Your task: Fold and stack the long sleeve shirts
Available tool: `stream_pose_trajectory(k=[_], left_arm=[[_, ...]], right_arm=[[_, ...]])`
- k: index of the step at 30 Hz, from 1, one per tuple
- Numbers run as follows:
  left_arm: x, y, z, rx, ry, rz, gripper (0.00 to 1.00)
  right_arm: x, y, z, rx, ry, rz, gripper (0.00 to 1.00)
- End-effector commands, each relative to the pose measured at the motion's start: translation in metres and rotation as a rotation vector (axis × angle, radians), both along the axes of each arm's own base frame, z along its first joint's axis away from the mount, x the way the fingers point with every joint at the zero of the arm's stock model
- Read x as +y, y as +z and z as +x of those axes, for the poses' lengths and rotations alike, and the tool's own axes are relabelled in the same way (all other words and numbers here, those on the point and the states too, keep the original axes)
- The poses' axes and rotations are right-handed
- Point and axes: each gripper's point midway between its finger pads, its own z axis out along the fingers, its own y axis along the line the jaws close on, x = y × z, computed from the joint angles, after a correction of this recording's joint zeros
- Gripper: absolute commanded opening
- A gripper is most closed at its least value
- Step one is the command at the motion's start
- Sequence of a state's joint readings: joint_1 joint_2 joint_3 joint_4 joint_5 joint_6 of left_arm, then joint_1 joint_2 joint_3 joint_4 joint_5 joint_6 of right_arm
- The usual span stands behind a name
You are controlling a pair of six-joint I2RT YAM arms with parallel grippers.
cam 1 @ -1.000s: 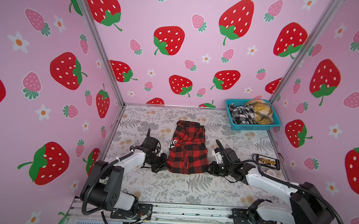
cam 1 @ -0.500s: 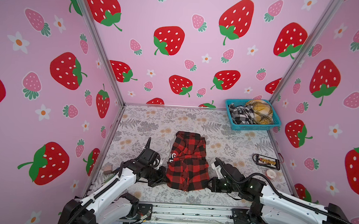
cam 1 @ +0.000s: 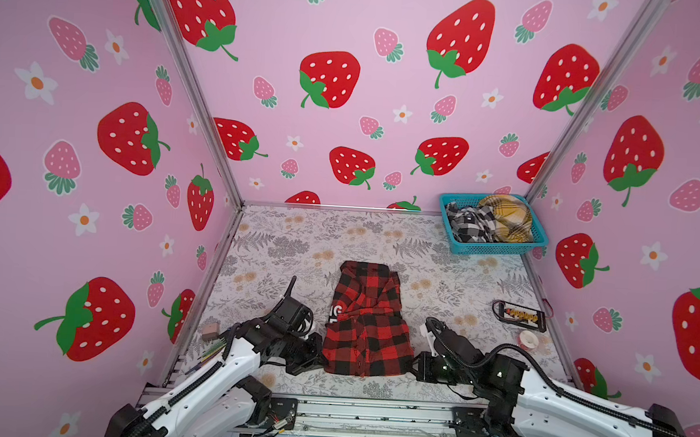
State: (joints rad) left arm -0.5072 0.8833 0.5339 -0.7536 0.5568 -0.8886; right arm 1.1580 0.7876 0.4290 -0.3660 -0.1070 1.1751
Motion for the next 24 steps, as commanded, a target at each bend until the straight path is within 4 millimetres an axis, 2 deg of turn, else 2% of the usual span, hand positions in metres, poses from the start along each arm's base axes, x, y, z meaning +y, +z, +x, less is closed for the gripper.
stream_pose_trajectory(k=[1,15,17,21,24], left_arm=[[0.002,0.009,0.001,-0.001,0.014,0.022,0.0],[0.0,0.0,-0.015,0.036,-0.018,0.049,0.0],[-0.001,0.006,-0.013,0.018,-0.012,0.041,0.0],[-0.011,0.034,0.005,-0.053,0.03,-0.019,0.0],[-0.014,0.047,0.013,-0.078,0.03,-0.018,0.0]], right_arm=[[-0.007,0.0,0.005,-0.006,-0.053,-0.019,0.0],[-0.004,0.0,-0.008,0.006,-0.006,-0.024,0.0],[-0.005,0.008,-0.005,-0.014,-0.017,-0.016,0.0],[-0.001,0.035,0.008,-0.072,-0.054,0.037,0.02],[0.003,0.041,0.013,-0.07,-0.049,0.034,0.02]])
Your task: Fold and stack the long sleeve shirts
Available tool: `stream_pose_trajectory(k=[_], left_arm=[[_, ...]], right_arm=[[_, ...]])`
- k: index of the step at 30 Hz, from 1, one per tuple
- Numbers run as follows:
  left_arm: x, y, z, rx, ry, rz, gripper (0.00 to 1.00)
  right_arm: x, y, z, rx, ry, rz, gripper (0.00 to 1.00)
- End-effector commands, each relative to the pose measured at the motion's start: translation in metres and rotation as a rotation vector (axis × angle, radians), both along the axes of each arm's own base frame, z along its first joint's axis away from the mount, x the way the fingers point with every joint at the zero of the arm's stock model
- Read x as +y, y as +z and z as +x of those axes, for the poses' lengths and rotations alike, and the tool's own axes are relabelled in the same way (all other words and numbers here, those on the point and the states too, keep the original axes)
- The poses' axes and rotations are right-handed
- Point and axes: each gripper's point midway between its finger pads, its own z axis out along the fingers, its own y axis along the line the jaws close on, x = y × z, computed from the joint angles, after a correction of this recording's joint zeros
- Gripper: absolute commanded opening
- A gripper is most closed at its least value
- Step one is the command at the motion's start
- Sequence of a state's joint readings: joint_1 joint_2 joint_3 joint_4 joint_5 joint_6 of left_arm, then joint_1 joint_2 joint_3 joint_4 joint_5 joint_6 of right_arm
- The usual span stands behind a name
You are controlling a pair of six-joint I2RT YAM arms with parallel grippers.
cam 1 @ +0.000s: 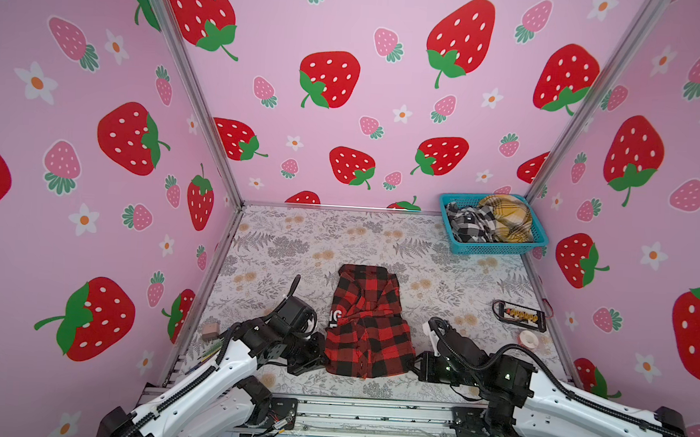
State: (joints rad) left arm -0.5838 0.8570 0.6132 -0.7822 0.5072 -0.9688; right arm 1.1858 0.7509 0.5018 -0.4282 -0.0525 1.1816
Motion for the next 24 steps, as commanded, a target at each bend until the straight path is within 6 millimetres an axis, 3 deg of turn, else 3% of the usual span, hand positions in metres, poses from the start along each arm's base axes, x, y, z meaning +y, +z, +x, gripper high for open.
stream_pose_trajectory(k=[1,5,10,13,15,16,17,18,20,21,24], left_arm=[[-0.005,0.025,0.014,-0.045,0.027,-0.011,0.0],[-0.008,0.039,0.029,-0.089,0.059,-0.024,0.0],[-0.011,0.069,0.078,-0.192,0.117,-0.053,0.0],[-0.01,0.079,0.131,-0.246,0.152,-0.063,0.0],[-0.011,0.084,0.184,-0.272,0.178,-0.09,0.0],[-0.013,0.087,0.21,-0.292,0.169,-0.099,0.12],[-0.008,0.081,0.24,-0.294,0.157,-0.038,0.25],[0.003,0.075,0.273,-0.302,0.151,0.06,0.36],[0.018,0.056,0.324,-0.245,0.18,0.093,0.44],[0.026,0.047,0.344,-0.224,0.216,0.082,0.53],[0.048,0.049,0.372,-0.249,0.302,0.078,0.56]], right_arm=[[0.003,0.015,0.012,-0.023,-0.031,0.005,0.02],[0.01,0.032,0.029,-0.066,-0.044,0.026,0.02],[0.016,0.063,0.074,-0.103,-0.07,0.1,0.02],[0.02,0.079,0.123,-0.121,-0.076,0.155,0.04],[0.023,0.079,0.169,-0.103,-0.072,0.173,0.07],[0.026,0.08,0.193,-0.099,-0.074,0.191,0.11],[0.027,0.079,0.224,-0.09,-0.085,0.205,0.2],[0.03,0.078,0.258,-0.096,-0.088,0.194,0.39],[0.032,0.066,0.315,-0.098,-0.092,0.111,0.59],[0.032,0.058,0.335,-0.084,-0.085,0.073,0.59],[0.026,0.057,0.358,-0.141,-0.108,-0.003,0.64]])
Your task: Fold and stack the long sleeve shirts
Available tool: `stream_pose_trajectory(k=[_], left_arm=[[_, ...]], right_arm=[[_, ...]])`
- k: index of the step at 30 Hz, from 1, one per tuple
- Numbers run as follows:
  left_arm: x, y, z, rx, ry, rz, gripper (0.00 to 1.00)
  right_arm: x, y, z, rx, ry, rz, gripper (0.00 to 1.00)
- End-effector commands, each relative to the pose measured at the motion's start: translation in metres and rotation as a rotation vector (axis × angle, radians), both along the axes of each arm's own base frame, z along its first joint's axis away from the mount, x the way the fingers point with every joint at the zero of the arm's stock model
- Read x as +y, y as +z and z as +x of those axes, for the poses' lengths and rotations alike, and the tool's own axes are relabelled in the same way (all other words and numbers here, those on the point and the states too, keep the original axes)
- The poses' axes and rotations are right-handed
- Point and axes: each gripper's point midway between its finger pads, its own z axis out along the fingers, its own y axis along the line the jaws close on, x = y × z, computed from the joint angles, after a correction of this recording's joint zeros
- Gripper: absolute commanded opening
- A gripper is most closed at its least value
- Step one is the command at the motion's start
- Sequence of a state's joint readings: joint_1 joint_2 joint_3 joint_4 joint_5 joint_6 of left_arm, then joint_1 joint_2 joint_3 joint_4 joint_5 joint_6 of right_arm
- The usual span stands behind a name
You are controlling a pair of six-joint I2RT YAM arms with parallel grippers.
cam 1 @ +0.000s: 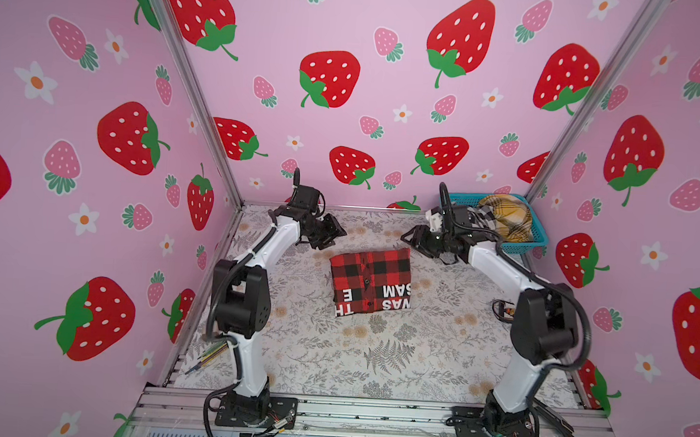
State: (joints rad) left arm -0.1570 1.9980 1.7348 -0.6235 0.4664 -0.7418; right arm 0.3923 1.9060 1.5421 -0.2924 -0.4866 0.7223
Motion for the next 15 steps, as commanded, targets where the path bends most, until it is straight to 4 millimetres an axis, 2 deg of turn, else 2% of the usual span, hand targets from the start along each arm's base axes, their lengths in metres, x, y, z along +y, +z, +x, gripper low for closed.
stream_pose_trajectory(k=[1,3,4,6,10,12,15], left_arm=[[0.032,0.008,0.003,0.009,0.055,0.046,0.58],[0.04,0.023,0.0,-0.036,0.076,0.093,0.62],[0.035,0.028,-0.003,-0.053,0.065,0.088,0.66],[0.015,0.03,-0.018,-0.047,-0.002,0.072,0.67],[-0.022,0.015,-0.038,-0.039,-0.117,0.058,0.53],[-0.032,-0.001,-0.039,-0.003,-0.146,0.06,0.43],[-0.04,-0.023,-0.029,0.043,-0.164,0.045,0.31]], right_arm=[[-0.012,0.002,-0.005,-0.044,0.047,-0.103,0.67],[-0.02,0.005,-0.009,-0.079,0.034,-0.143,0.7],[-0.021,0.004,-0.013,-0.085,0.046,-0.161,0.7],[-0.015,-0.001,-0.029,-0.099,0.071,-0.192,0.67],[0.017,-0.014,-0.05,-0.118,0.16,-0.233,0.49],[0.029,-0.029,-0.05,-0.094,0.178,-0.242,0.39],[0.034,-0.056,-0.048,-0.044,0.192,-0.262,0.26]])
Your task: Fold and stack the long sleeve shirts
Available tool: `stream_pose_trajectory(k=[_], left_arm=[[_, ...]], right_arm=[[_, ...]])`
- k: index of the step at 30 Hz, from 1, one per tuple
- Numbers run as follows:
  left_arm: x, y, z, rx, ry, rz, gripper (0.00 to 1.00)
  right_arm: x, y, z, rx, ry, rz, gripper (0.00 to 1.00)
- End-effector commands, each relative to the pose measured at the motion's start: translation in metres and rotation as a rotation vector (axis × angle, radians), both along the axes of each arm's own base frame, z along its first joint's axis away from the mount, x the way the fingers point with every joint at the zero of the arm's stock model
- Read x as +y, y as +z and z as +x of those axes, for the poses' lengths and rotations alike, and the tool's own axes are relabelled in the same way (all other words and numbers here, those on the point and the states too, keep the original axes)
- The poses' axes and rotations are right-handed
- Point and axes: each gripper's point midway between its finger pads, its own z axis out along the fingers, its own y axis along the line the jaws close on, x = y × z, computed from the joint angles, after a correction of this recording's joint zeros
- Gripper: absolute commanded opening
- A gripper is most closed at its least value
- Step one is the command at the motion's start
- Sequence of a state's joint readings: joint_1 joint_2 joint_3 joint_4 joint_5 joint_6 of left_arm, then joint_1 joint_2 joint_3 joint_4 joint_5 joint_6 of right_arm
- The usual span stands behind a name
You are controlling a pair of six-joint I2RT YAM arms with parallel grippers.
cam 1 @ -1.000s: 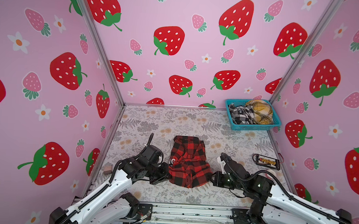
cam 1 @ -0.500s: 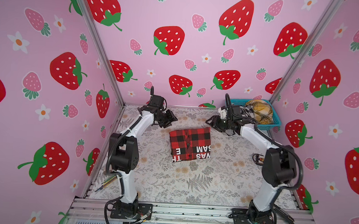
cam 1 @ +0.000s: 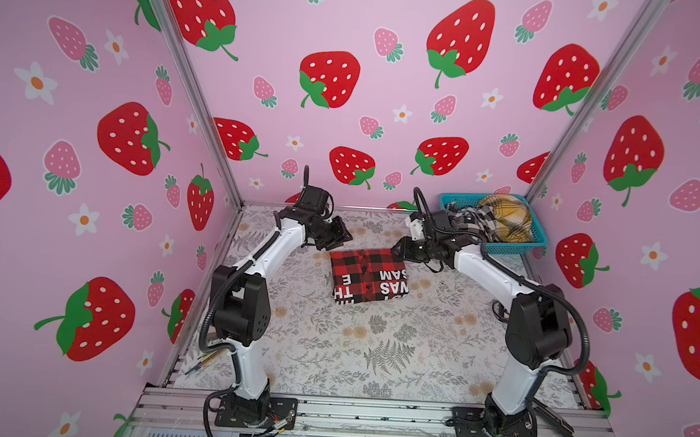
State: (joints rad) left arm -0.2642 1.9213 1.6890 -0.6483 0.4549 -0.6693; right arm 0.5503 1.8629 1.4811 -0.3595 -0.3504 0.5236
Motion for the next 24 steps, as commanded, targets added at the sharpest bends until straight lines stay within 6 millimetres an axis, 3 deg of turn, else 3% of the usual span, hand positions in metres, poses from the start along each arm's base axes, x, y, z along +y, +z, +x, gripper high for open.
stream_pose_trajectory(k=[1,6,9,13,16,18,20,22,24], left_arm=[[0.004,-0.046,0.01,0.099,-0.014,0.021,0.29],[-0.01,-0.077,0.033,0.155,-0.063,0.012,0.2],[-0.017,-0.094,0.035,0.179,-0.08,0.023,0.19],[-0.018,-0.115,0.019,0.228,-0.087,0.031,0.14],[-0.018,-0.124,-0.011,0.257,-0.099,0.035,0.1],[-0.018,-0.119,-0.032,0.253,-0.091,0.001,0.09],[-0.018,-0.097,-0.047,0.214,-0.083,-0.039,0.15],[-0.009,-0.072,-0.054,0.159,-0.075,-0.016,0.29],[0.006,-0.057,-0.054,0.12,-0.053,0.031,0.37]], right_arm=[[-0.006,-0.042,0.005,0.058,-0.007,-0.071,0.25],[-0.021,-0.092,-0.008,0.131,-0.03,-0.139,0.2],[-0.027,-0.109,-0.019,0.152,-0.037,-0.153,0.18],[-0.034,-0.114,-0.046,0.173,-0.043,-0.15,0.16],[-0.034,-0.113,-0.076,0.186,-0.006,-0.138,0.16],[-0.034,-0.107,-0.098,0.2,0.041,-0.133,0.14],[-0.035,-0.094,-0.114,0.195,0.059,-0.117,0.14],[-0.041,-0.076,-0.116,0.172,0.036,-0.116,0.14],[-0.047,-0.054,-0.105,0.122,-0.004,-0.129,0.14]])
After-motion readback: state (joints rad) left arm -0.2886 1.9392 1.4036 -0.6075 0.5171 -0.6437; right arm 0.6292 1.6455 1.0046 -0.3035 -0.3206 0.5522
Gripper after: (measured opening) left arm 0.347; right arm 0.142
